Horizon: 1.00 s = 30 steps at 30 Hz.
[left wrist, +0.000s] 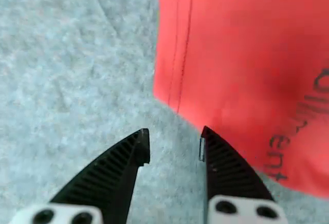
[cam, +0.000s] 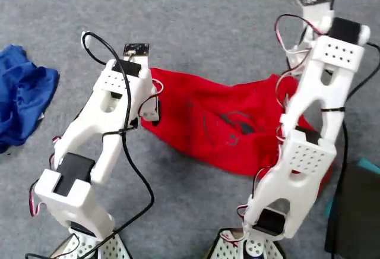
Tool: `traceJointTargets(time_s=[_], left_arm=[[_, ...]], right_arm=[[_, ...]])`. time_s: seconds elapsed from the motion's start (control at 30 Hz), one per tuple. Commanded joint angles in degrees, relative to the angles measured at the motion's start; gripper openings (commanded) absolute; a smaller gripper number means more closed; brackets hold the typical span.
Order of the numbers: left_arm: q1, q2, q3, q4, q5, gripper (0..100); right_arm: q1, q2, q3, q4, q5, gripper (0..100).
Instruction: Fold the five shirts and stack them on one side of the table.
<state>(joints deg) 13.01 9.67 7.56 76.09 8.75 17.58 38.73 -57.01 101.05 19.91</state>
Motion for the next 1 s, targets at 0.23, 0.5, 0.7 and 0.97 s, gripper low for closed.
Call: traceJointTargets(time_s=[0.23,0.5,0.7,0.97], left_arm=[[-1.67,12.70,-4.75,-7.12,4.31,2],[-4.04,10.86,-15.03,-0.79,4.40,2],[-11.60,7.60,-29.98,5.45,4.75,2],[-9.67,7.60,-27.96,10.37,2.90,2]], right_arm=[[0.40,-4.00,-0.66,0.97,-0.26,0.5],[0.66,-4.26,0.13,1.14,-0.18,0.5],[0.66,-4.44,0.22,1.32,3.16,0.5],[0.40,-14.55,15.78,1.41,8.88,0.7]])
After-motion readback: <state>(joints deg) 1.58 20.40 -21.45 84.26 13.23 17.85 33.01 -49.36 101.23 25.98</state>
